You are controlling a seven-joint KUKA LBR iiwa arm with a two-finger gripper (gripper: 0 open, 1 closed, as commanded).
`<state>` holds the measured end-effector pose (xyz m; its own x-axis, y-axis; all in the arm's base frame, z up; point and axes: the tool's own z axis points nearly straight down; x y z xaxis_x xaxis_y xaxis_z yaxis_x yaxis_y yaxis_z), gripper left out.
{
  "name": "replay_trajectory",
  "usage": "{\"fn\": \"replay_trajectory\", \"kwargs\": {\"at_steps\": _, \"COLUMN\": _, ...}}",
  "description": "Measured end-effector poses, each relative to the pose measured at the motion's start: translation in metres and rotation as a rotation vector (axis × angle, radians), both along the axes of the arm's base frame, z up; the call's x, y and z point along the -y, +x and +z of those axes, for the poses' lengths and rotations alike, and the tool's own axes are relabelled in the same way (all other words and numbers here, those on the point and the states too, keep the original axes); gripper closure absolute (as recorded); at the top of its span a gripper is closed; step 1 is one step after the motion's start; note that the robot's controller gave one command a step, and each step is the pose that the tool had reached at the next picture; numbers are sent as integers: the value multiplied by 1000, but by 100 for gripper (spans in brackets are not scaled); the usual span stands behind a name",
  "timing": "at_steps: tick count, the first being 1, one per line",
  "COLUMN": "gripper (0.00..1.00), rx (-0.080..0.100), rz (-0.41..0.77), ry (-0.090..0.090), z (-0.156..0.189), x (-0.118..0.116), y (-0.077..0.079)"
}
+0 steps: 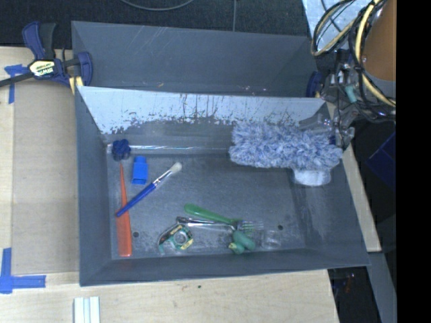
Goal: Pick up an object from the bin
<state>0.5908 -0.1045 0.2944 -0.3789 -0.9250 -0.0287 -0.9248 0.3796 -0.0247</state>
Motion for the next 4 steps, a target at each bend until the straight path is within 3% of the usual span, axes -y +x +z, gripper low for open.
{"fn": "replay_trajectory", "kwargs": {"at_steps": 1, "gripper": 100, "rx": -14, "rz": -28, "ry": 4, "z": 25, "x": -2, "y": -18}}
{"fn": "replay_trajectory", "kwargs": {"at_steps": 2, "gripper": 100, "rx": -8, "rz": -25, "ry": 7, "z": -9, "x": -46, "y": -10}}
{"fn": "replay_trajectory", "kwargs": {"at_steps": 3, "gripper": 100, "rx": 3, "rz": 390, "ry": -11, "z": -11, "x": -18, "y": -15}}
{"fn": "replay_trajectory", "kwargs": {"at_steps": 4, "gripper": 100, "rx": -2, "rz": 47, "ry": 4, "z": -30, "x": -58, "y": -1}}
